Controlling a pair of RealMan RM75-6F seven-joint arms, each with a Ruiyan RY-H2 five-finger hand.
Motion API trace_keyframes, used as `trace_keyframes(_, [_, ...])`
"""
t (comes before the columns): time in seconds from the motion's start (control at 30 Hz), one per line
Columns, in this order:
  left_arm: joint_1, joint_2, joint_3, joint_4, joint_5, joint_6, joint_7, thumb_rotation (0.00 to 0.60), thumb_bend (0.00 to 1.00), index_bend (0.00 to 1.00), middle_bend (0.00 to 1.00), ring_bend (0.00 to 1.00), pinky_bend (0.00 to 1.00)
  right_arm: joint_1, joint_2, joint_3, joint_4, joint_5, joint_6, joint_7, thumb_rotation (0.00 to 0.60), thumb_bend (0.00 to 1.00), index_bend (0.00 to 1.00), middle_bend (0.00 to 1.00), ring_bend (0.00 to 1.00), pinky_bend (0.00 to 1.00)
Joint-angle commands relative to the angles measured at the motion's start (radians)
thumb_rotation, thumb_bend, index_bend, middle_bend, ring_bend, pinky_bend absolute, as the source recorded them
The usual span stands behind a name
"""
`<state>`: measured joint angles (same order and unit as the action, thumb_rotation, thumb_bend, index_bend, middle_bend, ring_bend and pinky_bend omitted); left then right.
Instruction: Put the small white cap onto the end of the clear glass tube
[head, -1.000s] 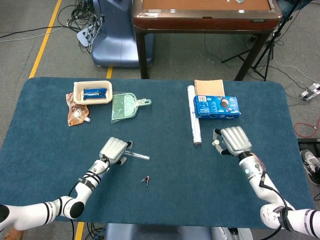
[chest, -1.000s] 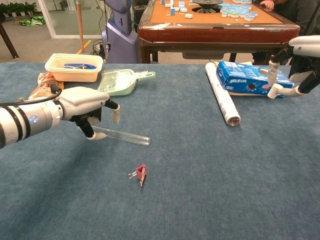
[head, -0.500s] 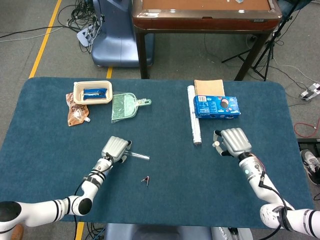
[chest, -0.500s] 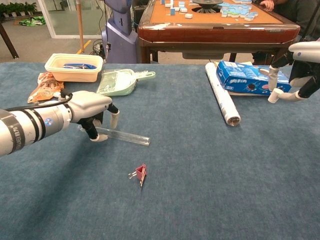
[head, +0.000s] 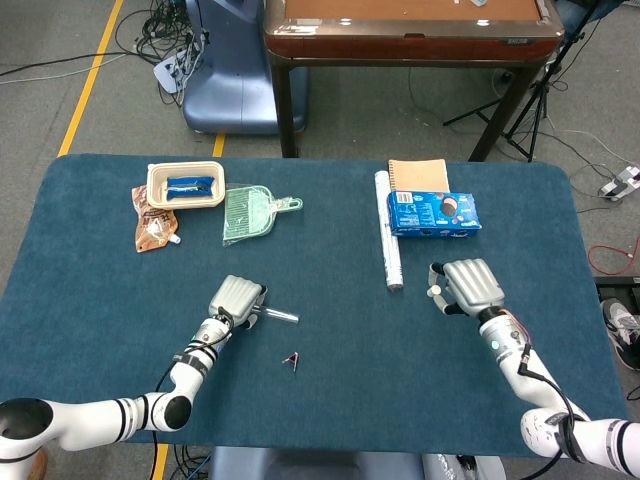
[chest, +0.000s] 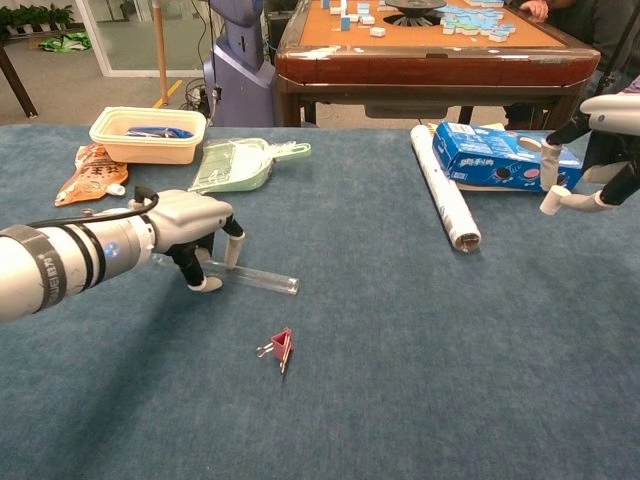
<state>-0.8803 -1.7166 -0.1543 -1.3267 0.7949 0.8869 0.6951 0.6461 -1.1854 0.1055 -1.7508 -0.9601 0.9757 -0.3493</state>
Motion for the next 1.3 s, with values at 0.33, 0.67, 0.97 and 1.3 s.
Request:
trace_keyframes(0.33, [0.033,0.032,-0.006,-0.01,0.064,-0.002,-0.148,0.6,0.26,0.59,1.0,1.0,0.95,-0.013,0.014,0.015,-0.024,-0.037,0.023,0.033,0.6,0.39,0.6,1.0,1.0,1.0])
trace_keyframes(0.67, [0.113,0.181,-0.063,-0.178,0.219,0.018,-0.465,0.6,0.26,0.6,1.0,1.0,0.95,-0.016,0.058,0.065,-0.12,-0.125,0.05,0.116,0.6,0.39,0.62,1.0,1.0,1.0])
trace_keyframes(0.97, [0.131,0.258,-0.116,-0.301,0.234,0.015,-0.608,0.6,0.26,0.61,1.0,1.0,0.95,0.018,0.033,0.135,-0.189,-0.205,0.054,0.217,0.6,0.39,0.62,1.0,1.0,1.0])
trace_keyframes(1.3, [0.111,0.253,-0.144,-0.346,0.174,0.016,-0.629,0.6,0.26,0.61,1.0,1.0,0.95,0.066,0.0,0.184,-0.213,-0.226,0.037,0.273,0.6,0.39,0.63,1.0,1.0,1.0])
